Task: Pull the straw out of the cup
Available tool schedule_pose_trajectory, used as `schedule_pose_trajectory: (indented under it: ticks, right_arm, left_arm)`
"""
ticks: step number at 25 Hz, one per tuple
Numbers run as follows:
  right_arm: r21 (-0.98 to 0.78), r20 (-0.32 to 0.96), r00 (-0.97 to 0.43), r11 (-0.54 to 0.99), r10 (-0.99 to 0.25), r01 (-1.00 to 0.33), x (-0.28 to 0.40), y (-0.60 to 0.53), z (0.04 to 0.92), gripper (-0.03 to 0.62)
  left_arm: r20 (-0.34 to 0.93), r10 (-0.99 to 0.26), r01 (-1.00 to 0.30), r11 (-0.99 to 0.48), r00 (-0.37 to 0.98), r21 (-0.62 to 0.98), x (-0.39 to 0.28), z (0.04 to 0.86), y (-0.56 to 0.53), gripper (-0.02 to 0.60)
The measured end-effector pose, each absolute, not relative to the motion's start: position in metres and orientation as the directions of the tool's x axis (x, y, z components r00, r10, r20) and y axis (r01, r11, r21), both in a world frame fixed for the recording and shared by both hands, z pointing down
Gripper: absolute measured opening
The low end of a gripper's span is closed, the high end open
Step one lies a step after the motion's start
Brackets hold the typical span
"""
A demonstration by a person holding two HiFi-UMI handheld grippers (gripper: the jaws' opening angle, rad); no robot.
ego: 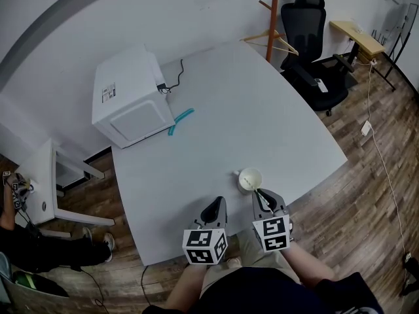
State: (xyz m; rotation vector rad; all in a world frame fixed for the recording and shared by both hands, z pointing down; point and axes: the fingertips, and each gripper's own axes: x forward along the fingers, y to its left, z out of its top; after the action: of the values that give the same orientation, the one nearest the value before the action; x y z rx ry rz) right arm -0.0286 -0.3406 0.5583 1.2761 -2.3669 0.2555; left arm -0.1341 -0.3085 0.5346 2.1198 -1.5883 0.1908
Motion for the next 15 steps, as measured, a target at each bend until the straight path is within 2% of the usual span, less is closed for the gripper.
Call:
schedule_pose_trajectory:
  ticks: [15]
  right_arm:
    - [0.048, 0.358, -0.466, 0.514, -0.809, -0.856, -0.017, -0.300, 0.503, 0.043]
  left_arm:
    - [0.365, -0.860, -0.924, -0.264, 0.355, 0.278, -0.122, 0.518, -0.271, 0.018]
